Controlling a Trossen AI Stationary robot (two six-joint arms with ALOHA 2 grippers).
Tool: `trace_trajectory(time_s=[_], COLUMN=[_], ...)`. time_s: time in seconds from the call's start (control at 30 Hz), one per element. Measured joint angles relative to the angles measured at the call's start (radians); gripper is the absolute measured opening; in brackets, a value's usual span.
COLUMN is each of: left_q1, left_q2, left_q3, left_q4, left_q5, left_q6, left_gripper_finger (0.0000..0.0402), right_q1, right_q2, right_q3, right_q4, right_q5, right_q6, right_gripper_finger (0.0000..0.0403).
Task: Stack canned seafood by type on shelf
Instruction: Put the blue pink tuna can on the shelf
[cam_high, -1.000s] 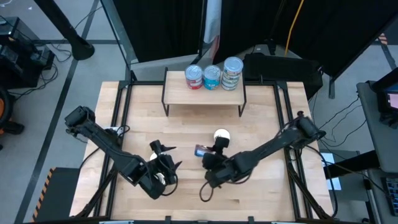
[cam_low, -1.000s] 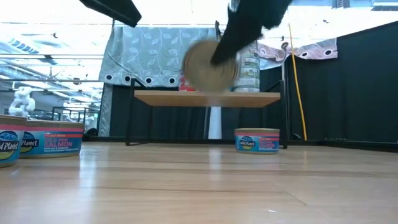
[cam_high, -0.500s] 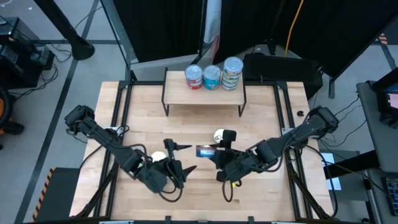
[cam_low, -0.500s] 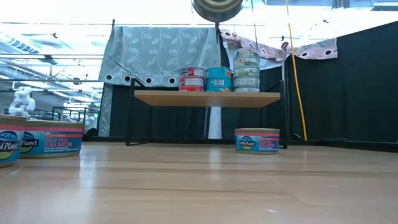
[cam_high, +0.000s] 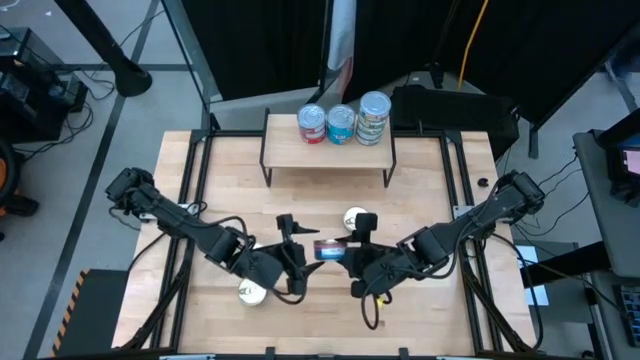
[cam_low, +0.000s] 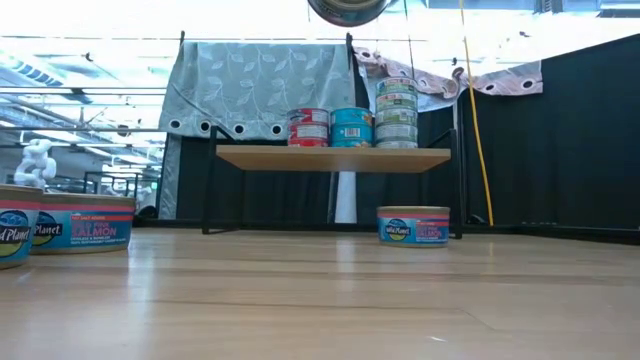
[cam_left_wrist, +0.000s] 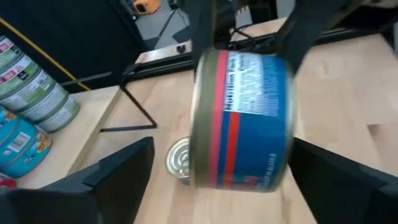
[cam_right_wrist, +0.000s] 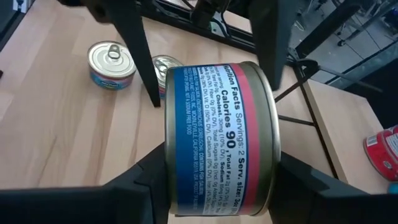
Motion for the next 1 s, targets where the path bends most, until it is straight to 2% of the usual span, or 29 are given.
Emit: trace_trajectory(time_s=[0.3, 0.4, 0.77, 1.0], left_q1=[0.000, -0.001, -0.002, 0.000], left_q2=[0.000, 0.001, 0.002, -0.003], left_q3=[0.000, 0.000, -0.002, -0.001], left_q4=[0.014, 0.017, 0.028, 0.009], left_q5=[-0.001, -0.008, -0.033, -0.086], left_q6=[0.005, 0.028, 0.094, 0.177], left_gripper_finger=[0.0234, 0.0204, 0.0204, 0.0204], right_q1=[-0.001, -0.003, -0.003, 0.030], right_q2=[-0.001, -0.001, -0.002, -0.008], right_q3=[0.000, 0.000, 0.000, 0.000], right_q4=[0.028, 0.032, 0.040, 0.012], right_q5=[0.003, 0.003, 0.015, 0.246], right_q6=[-0.031, -0.032, -0.017, -0.040], right_gripper_finger=[0.0184, 0.0185, 0.0220, 0.0274])
